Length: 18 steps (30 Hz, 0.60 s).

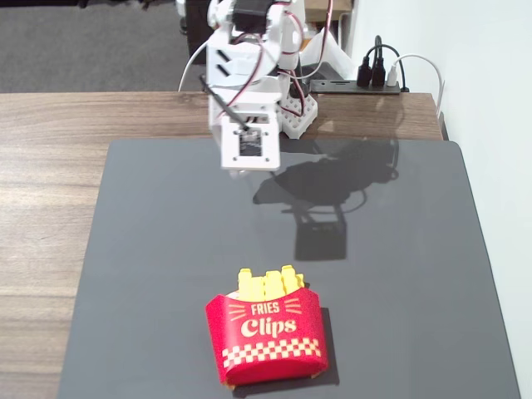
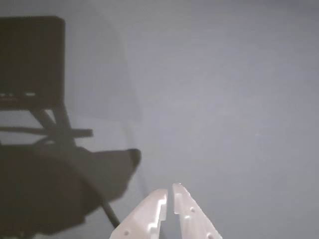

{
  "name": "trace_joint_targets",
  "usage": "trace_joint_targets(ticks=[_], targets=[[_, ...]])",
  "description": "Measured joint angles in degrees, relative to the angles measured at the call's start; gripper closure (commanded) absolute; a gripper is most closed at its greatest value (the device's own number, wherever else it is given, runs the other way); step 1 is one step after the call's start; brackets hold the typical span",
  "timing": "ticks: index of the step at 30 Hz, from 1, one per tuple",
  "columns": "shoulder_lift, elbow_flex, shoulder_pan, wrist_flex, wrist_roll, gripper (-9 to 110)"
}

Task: Grab a fry

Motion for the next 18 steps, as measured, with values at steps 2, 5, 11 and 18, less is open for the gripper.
trace_joint_targets(ticks=[2,5,11,18], targets=[[-4.7,-3.7,-0.1,-0.8,-0.6,101],[-11.9,-8.3,0.0,-1.9,-0.7,101],[-25.7,-17.2,-1.6,-5.3,-0.7,89],[-37.9,-25.7,-3.1,-7.6,-0.5,85]])
